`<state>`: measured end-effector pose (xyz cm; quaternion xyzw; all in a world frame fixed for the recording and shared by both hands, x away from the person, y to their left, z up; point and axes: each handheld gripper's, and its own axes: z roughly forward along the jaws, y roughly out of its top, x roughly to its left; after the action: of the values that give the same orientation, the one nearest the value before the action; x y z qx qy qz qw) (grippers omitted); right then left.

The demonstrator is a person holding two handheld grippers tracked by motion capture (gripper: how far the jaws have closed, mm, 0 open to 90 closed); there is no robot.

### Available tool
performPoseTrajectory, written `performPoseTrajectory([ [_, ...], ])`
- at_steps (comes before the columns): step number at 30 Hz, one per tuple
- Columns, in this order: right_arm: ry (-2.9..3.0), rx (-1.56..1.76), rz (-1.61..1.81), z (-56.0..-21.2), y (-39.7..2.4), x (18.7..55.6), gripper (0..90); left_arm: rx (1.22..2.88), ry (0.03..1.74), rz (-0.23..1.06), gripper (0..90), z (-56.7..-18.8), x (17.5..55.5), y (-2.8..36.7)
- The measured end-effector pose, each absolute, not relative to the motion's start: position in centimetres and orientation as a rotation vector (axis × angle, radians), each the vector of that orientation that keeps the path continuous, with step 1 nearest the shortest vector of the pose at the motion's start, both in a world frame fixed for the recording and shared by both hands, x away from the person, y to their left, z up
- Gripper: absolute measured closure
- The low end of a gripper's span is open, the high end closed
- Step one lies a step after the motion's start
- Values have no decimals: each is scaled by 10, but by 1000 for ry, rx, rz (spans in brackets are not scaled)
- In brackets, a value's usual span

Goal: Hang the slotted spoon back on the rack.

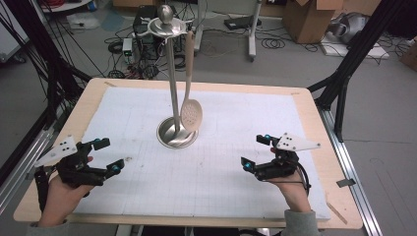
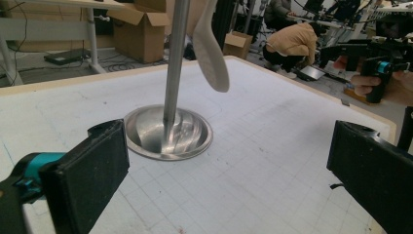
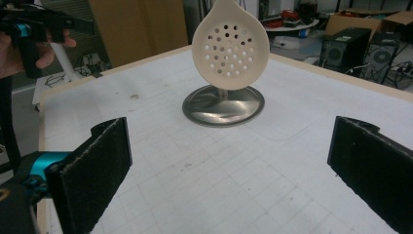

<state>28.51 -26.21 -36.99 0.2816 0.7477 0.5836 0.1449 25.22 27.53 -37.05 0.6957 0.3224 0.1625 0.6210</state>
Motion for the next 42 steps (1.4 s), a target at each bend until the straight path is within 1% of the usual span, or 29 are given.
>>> performPoseTrajectory([
  [14,2039,929,1720,-377,-308,276,13,1592,745,395,20,-371,252,280],
  [18,2004,946,1690,-377,-317,273,14,1601,764,435,21,-371,252,283],
  [27,1965,970,1624,-381,-336,269,14,1587,804,477,21,-372,252,296],
  [39,1868,1045,1627,-384,-358,263,14,1562,873,542,21,-378,252,315],
  [42,1849,1055,1626,-384,-361,262,14,1569,892,586,21,-379,252,320],
])
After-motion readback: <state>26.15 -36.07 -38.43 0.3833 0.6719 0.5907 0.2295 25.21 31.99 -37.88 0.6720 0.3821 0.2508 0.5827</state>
